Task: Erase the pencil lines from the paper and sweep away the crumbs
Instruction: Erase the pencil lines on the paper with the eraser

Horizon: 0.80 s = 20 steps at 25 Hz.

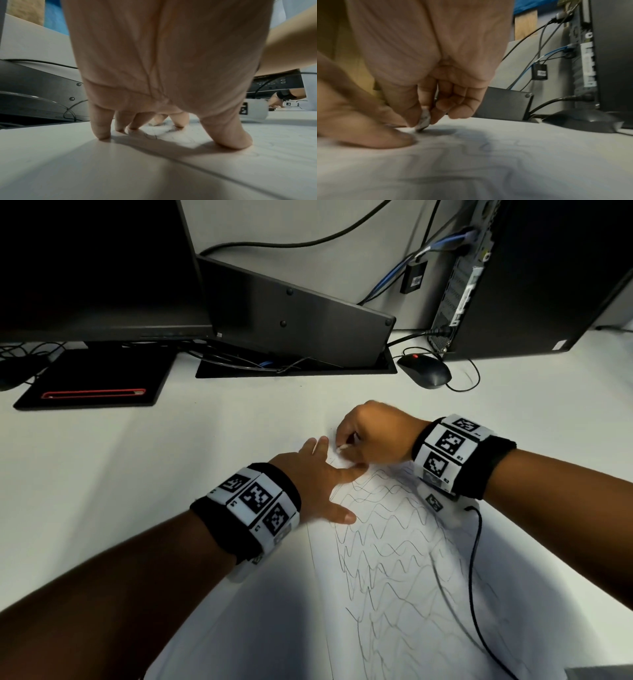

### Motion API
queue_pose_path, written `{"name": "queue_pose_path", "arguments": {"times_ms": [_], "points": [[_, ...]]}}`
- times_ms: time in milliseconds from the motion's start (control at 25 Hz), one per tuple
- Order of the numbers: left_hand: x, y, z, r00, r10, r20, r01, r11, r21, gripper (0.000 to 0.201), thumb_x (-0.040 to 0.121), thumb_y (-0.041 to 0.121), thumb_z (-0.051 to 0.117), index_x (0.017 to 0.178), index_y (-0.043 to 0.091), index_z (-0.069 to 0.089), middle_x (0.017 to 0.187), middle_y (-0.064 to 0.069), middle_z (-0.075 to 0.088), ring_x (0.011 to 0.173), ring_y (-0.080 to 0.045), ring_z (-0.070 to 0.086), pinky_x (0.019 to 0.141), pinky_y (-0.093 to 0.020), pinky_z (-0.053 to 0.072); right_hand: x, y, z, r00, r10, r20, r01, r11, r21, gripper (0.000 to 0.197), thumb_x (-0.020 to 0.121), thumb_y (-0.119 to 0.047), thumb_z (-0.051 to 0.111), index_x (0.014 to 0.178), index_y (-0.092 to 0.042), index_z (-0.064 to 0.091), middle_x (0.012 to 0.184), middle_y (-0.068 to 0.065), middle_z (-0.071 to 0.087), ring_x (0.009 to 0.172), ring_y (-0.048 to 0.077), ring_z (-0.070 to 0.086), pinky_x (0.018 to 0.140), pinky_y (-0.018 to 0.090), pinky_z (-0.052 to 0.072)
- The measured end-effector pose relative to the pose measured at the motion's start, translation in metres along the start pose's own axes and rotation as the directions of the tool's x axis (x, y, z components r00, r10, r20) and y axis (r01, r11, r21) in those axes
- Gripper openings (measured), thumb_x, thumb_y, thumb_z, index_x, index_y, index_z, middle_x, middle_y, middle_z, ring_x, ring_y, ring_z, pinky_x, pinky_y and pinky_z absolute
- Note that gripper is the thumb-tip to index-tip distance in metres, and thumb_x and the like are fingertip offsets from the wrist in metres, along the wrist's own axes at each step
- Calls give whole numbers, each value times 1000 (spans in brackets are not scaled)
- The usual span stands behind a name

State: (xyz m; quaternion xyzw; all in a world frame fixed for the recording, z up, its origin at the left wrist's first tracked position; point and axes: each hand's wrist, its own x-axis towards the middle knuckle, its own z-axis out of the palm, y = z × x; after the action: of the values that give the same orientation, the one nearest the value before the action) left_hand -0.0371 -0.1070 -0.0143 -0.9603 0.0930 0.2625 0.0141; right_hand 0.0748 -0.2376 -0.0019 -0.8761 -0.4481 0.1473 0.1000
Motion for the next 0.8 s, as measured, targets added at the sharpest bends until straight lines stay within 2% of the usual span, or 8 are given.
{"name": "queue_pose_path", "arguments": {"times_ms": [80,200,320,360,480,600,720,800], "points": [[1,0,0,1000,5,1,-5,1000,3,82,88,75,43,151,54,-5,164,-15,-15,152,-30,-12,115,-52,27,-2,-1,-1,999,-4,37,3,1000,30,11,81,-25,66,89,-24,74,83,-9,70,78,11,63,70,25,49],[1,-1,2,1000,-1,-5,1,1000,16,83,87,77,41,150,56,-9,164,-15,-15,152,-29,-11,113,-53,30,1,6,-3,997,39,-74,-41,999,-25,12,82,-25,63,90,-24,72,86,-8,69,82,16,63,72,27,48],[2,-2,1,1000,4,-9,-4,1000,22,83,87,77,42,151,55,-5,164,-16,-13,152,-30,-10,114,-52,29,-2,0,1,999,-27,18,27,1000,-3,12,82,-25,65,90,-23,73,84,-7,70,78,13,62,70,27,50],[2,-1,1,1000,3,-8,-3,1000,22,83,87,77,42,151,55,-6,164,-16,-13,152,-30,-10,114,-52,28,-2,0,-1,1000,-13,27,12,1000,21,11,83,-25,65,90,-23,73,83,-7,70,78,12,63,70,26,50],[2,-2,1,1000,7,-6,-6,1000,20,83,87,77,42,150,55,-7,164,-15,-14,152,-30,-10,113,-53,29,0,1,-2,998,25,-55,-25,1000,-6,10,82,-25,64,87,-23,72,81,-7,69,79,15,64,69,27,51],[2,-2,1,1000,20,-13,-20,1000,3,82,88,74,44,152,53,-1,165,-10,-13,152,-30,-9,114,-52,28,2,-8,1,997,-62,45,61,998,18,11,83,-26,65,89,-23,73,79,-7,69,75,13,63,67,26,50],[1,-1,1,1000,10,-11,-9,1000,29,83,87,76,42,151,54,-7,164,-15,-13,152,-30,-10,113,-52,30,3,-3,-3,999,-7,-32,7,1000,-10,12,83,-26,65,90,-23,73,83,-8,69,79,15,63,73,29,52],[1,-2,1,1000,14,-11,-14,1000,27,83,87,76,42,151,54,-6,164,-16,-13,152,-31,-9,113,-52,30,2,-2,-2,1000,-26,-8,26,1000,0,11,81,-24,66,89,-23,74,81,-8,69,77,13,63,70,27,51]]}}
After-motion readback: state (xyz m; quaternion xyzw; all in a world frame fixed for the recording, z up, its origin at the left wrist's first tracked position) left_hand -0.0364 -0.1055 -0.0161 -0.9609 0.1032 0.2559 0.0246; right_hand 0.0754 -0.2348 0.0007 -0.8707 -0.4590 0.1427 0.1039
